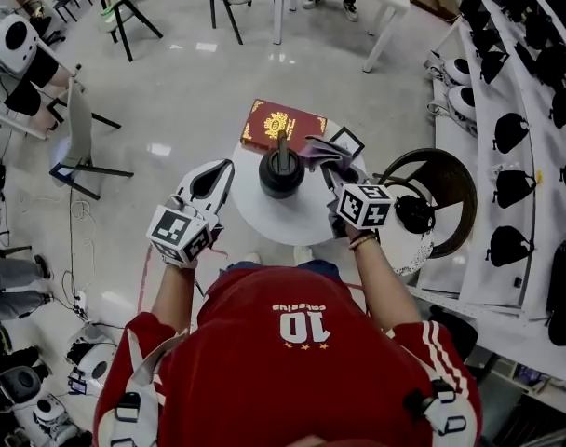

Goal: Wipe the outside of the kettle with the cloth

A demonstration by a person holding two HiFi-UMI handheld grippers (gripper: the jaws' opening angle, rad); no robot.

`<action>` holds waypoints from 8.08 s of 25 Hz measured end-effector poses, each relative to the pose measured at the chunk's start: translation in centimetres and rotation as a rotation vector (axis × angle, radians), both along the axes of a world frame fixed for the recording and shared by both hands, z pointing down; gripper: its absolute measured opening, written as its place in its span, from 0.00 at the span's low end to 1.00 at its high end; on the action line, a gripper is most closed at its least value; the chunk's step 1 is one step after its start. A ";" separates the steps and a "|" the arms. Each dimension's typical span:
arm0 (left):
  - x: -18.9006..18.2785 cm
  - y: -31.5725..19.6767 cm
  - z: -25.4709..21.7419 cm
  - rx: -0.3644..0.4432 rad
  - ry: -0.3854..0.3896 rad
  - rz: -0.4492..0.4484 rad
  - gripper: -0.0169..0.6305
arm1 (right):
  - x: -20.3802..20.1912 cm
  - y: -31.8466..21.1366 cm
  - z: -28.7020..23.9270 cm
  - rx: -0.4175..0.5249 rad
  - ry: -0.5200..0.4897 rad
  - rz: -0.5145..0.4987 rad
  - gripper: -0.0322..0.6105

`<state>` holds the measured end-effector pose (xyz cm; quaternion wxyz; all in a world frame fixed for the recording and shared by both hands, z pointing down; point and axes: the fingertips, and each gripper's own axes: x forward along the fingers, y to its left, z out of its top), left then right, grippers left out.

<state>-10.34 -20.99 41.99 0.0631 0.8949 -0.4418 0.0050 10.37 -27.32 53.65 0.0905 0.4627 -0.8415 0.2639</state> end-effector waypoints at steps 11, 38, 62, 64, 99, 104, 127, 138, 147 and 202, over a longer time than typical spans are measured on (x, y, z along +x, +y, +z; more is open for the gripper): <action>0.1 0.6 0.6 -0.030 -0.006 -0.172 0.04 | -1.4 -3.7 3.4 -0.058 0.018 -0.152 0.12; 3.0 4.0 0.8 -0.057 -0.043 -0.273 0.04 | -1.7 0.6 9.6 -0.181 0.090 -0.385 0.12; 0.3 2.4 1.7 -0.059 0.011 0.018 0.04 | -5.4 8.9 9.9 -0.207 0.119 -0.259 0.12; -0.1 2.6 1.7 -0.057 0.011 0.048 0.04 | -6.2 9.4 9.8 -0.207 0.113 -0.235 0.12; -14.1 4.3 1.9 -0.052 0.038 0.026 0.04 | -18.5 7.5 6.9 -0.136 0.066 -0.169 0.12; -14.5 4.4 1.9 -0.048 0.041 0.014 0.04 | -19.8 7.6 5.8 -0.115 0.040 -0.207 0.12; -9.3 3.2 -0.5 -0.004 0.031 -0.070 0.04 | -12.4 2.9 -0.4 0.023 -0.023 -0.229 0.12; -2.5 1.2 -1.4 -0.001 0.044 -0.105 0.04 | -4.8 -1.0 -0.7 0.031 -0.023 -0.231 0.12; 1.8 -0.1 -1.1 -0.014 0.015 -0.134 0.04 | -0.1 -2.5 2.7 -0.024 -0.011 -0.247 0.12; 5.7 7.3 3.2 -0.088 -0.039 -0.437 0.04 | -1.8 1.9 14.0 0.025 0.387 -0.807 0.12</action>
